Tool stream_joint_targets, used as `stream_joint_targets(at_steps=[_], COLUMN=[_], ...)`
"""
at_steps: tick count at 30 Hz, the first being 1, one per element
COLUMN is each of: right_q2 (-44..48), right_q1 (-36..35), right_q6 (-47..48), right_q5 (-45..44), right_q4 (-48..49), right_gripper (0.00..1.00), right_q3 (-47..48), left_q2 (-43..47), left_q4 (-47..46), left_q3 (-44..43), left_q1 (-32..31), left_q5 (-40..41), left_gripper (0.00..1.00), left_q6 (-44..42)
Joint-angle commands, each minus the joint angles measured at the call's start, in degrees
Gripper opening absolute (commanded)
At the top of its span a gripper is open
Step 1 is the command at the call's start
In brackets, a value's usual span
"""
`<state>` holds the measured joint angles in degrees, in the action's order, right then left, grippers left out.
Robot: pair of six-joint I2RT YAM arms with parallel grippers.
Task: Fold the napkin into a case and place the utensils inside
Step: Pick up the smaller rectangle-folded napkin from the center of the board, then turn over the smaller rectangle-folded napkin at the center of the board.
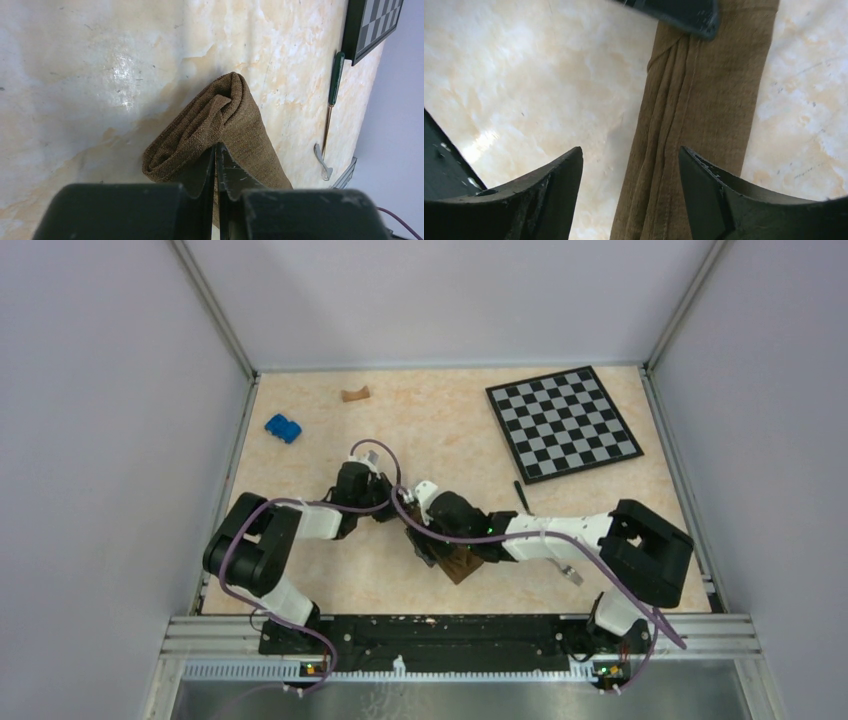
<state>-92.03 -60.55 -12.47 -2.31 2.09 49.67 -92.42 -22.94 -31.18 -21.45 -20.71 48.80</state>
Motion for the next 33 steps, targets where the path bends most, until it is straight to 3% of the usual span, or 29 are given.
stream_joint_targets(at_steps=[1,6,11,14,19,21,24,28,33], right_q2=[-1.5,-6.0,-12.2,-16.0,-14.8,-12.4,-8.1,-1.9,-2.2], right_q1=[-3.6,-6.7,-9.7,-11.8,-11.9,-11.9,-11.2,-6.1,1.6], right_q6=[5.3,7.1,6.6,4.6,0.0,-0.9,-2.2,-6.4,-20.9], right_q5=[-10.9,-19.5,-27.5,-33.9,-34.3,-32.9,-27.2,-6.8,24.8], right_q4=[-5.4,-7.2,-7.8,-8.8,-8.0,-7.1,-4.9,0.2,12.2], right_gripper=[0.70,0.68,0.57,0.42,0.04,0.00,0.00,0.00,0.00], right_q3=[2.4,5.1,6.4,7.7,7.0,6.5,5.2,3.2,2.0], left_q2=[-0.6,-0.5,0.5,2.3,8.0,12.3,19.6,29.6,41.6], left_q4=[2.3,2.6,3.0,3.8,9.4,13.3,19.9,32.1,39.4], left_q3=[1.9,1.5,1.6,1.4,-0.3,-1.5,-3.6,-8.3,-13.1], left_q1=[0.6,0.5,0.6,0.8,2.2,3.9,7.6,12.7,14.8], left_q5=[1.8,1.7,2.0,2.0,3.5,3.9,6.0,10.2,17.9], left_gripper=[0.09,0.09,0.13,0.23,0.38,0.43,0.50,0.53,0.57], left_q6=[-0.4,-0.6,-0.5,-0.6,-3.0,-4.8,-7.9,-13.0,-17.1])
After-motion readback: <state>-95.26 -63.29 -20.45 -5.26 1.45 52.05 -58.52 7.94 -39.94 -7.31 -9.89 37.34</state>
